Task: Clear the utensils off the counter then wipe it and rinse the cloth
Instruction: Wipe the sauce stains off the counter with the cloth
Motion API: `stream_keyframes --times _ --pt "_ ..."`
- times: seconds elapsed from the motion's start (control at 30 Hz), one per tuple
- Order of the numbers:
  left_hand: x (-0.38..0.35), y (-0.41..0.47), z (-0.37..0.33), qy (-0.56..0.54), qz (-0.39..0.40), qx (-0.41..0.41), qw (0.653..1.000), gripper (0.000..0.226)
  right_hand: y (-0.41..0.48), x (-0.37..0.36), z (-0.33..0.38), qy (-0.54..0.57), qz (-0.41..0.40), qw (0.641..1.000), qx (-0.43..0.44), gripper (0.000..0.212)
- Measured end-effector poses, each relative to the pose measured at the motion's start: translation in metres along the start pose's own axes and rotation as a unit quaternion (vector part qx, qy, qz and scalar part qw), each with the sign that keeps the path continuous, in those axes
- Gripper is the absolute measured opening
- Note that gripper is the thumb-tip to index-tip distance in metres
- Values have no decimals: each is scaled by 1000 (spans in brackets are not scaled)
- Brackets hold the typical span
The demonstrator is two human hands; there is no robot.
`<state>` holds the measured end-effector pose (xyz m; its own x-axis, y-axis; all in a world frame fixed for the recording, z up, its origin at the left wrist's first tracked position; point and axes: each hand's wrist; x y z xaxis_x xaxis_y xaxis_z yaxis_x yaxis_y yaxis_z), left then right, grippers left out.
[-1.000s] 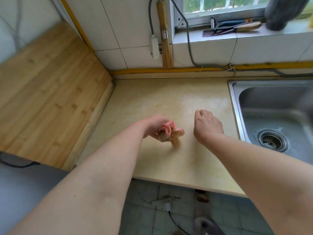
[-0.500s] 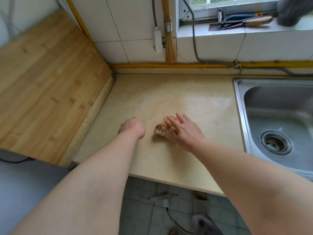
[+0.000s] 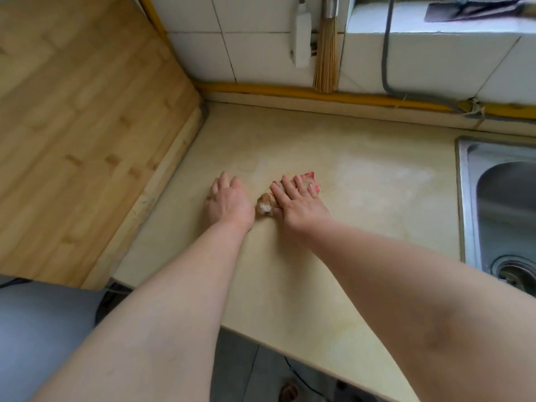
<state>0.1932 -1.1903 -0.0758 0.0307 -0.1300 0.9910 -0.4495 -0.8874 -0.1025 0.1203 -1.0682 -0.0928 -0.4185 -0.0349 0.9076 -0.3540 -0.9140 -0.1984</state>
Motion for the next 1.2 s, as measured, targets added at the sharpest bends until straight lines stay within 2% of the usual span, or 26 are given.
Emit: stream_keyframes --times 0.17,0.4,0.6,0.77,1.0,1.2 --pt "-10 15 -14 27 -5 27 999 50 40 12 -20 -4 -11 1000 10 57" --pt "-13 23 -39 139 -7 23 990 46 46 20 -35 -2 -17 1000 15 57" --pt "-5 16 -60 135 46 76 987 52 3 33 -89 8 -50 996 -69 56" --pt "-6 -4 -86 106 60 25 992 52 -35 43 -124 23 -53 986 -158 57" --pt "6 -20 -88 103 63 7 993 49 -60 37 -118 26 -63 971 -227 59" --pt "22 -28 -58 104 46 -12 993 48 -45 15 -66 32 -56 986 -151 55"
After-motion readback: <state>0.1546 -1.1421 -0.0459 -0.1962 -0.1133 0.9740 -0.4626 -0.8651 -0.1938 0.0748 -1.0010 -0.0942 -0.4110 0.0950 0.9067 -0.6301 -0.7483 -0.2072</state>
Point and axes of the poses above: each hand's wrist, its own y-axis towards the middle knuckle, its own x-axis out of the back of the hand, z = x × y, and after that the axes turned 14 degrees about x, right-handed
